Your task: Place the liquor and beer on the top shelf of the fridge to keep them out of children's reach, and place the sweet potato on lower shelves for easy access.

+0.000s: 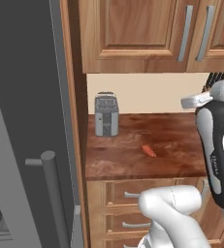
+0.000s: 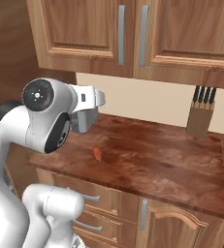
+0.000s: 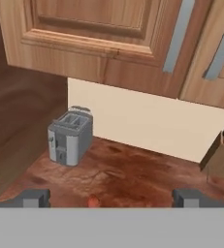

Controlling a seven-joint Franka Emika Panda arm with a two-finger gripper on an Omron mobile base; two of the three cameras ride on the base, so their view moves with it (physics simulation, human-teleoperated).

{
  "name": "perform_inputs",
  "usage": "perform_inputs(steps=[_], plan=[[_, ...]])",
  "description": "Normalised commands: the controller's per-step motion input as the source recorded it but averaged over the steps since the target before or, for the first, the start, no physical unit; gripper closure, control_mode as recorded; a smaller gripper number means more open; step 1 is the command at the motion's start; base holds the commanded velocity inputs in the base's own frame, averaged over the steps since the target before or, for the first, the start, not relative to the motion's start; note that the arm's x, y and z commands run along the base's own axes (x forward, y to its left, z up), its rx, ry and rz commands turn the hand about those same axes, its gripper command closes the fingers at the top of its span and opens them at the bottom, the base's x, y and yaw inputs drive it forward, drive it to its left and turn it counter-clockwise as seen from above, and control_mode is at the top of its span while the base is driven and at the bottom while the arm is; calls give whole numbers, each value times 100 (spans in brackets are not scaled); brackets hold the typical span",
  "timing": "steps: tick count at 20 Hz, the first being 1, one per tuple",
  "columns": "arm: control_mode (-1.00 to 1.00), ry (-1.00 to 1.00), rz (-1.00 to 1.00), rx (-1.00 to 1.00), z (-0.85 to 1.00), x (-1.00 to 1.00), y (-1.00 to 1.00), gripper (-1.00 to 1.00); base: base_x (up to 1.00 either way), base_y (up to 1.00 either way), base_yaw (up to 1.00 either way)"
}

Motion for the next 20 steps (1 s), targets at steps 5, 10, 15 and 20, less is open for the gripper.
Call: perform_inputs(steps=[5, 10, 15, 20], plan=[[-100, 9, 5, 0, -78, 33, -11, -100, 0, 0, 0], [-100, 10, 2, 0, -96, 29, 5, -100, 0, 0, 0], [-100, 22, 0, -3, -93, 22, 20, -100, 0, 0, 0], [-100, 32, 0, -7, -66, 3, 30, -100, 0, 0, 0]])
